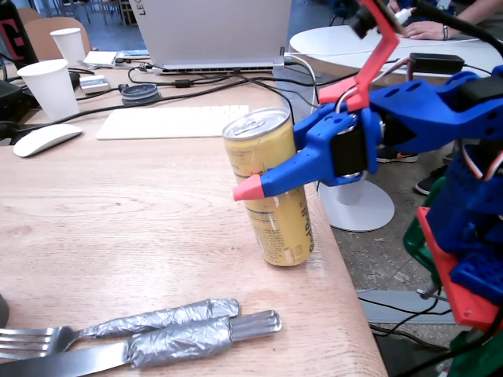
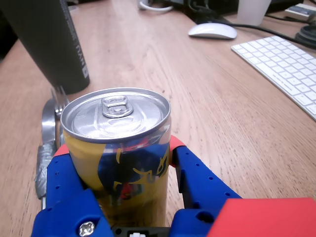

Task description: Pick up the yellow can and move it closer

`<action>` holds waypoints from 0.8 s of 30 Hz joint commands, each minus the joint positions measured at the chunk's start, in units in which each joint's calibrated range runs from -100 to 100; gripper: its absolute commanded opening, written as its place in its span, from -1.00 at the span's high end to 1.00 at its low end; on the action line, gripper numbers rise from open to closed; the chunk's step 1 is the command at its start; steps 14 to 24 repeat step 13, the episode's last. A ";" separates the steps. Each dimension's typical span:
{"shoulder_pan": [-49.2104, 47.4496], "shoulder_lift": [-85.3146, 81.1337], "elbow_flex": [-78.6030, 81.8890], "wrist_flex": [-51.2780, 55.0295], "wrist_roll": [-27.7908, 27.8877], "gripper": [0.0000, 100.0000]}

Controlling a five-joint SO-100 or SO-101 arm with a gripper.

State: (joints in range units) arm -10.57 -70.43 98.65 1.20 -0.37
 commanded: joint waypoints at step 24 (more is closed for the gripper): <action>1.43 -0.41 0.31 0.44 -0.20 0.52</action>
